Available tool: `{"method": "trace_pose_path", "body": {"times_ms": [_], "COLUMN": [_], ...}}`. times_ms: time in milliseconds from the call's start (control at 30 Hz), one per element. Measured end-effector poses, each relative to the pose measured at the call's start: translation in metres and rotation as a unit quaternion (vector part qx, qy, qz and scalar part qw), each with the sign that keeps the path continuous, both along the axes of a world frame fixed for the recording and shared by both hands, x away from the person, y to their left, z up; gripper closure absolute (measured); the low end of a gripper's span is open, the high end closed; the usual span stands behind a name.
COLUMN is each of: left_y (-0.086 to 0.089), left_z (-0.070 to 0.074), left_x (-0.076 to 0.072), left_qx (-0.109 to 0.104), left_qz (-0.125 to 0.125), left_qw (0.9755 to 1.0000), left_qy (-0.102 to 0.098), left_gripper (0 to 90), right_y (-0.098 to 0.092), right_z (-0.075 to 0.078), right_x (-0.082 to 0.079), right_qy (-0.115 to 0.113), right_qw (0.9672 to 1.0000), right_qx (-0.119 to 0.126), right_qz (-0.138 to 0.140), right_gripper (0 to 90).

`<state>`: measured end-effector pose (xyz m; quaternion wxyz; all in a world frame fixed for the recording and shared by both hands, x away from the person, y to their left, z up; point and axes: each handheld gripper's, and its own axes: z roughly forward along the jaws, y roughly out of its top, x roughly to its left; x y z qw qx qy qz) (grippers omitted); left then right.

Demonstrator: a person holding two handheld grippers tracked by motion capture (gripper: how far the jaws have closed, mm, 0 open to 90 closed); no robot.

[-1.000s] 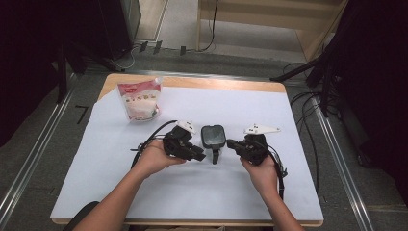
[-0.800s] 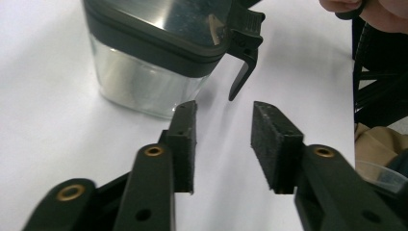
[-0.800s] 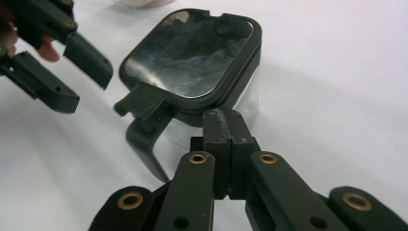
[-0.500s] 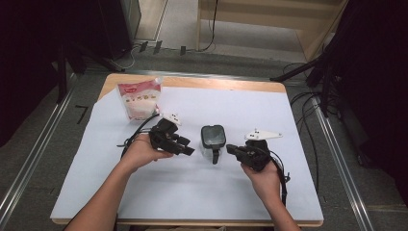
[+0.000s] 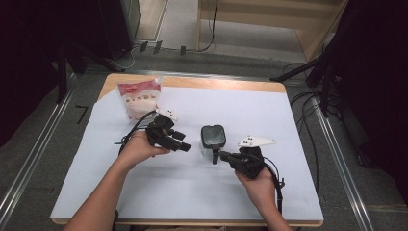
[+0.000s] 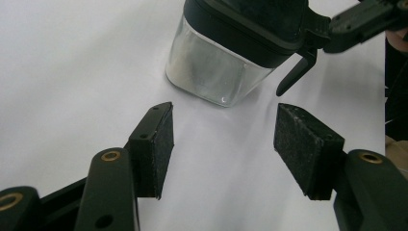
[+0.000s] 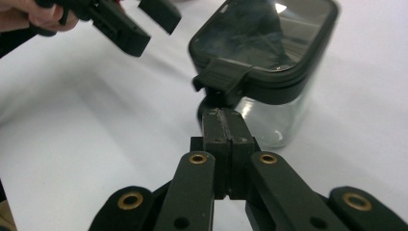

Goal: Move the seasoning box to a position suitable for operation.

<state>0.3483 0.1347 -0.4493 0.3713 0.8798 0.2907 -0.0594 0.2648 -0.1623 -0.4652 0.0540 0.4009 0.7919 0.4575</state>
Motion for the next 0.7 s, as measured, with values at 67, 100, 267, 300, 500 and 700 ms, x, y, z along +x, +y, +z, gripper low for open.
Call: {"method": "trace_pose_path", "body": {"times_ms": [67,100,267,300,500,700], "left_y": [0.0,0.0,-0.001,-0.002,-0.001,-0.003], "left_z": [0.0,0.0,0.001,0.0,0.0,0.0], "left_x": [0.0,0.0,0.0,0.0,0.0,-0.001], "left_qx": [0.001,-0.002,0.0,-0.001,-0.003,-0.005], "left_qz": [-0.002,-0.005,-0.008,-0.007,-0.005,-0.011], "left_qw": [1.0,1.0,1.0,1.0,0.9999,0.9998], "left_qy": [-0.003,-0.003,-0.005,-0.005,-0.009,-0.014], "left_gripper": [40.2,40.1,39.8,39.5,39.2,39.0], "right_y": [0.004,0.006,0.013,0.015,0.024,0.03], "right_z": [-0.002,-0.002,-0.005,-0.006,-0.01,-0.013], "right_x": [-0.001,-0.002,-0.003,-0.003,-0.004,-0.003], "right_qy": [-0.001,-0.001,-0.003,-0.005,-0.004,-0.002], "right_qw": [1.0,1.0,0.9999,0.9999,0.9998,0.9998], "right_qx": [-0.002,-0.003,-0.002,-0.004,-0.006,-0.01], "right_qz": [0.007,0.007,0.012,0.013,0.018,0.02], "right_gripper": [90.0,90.0,90.0,90.0,90.0,90.0]}}
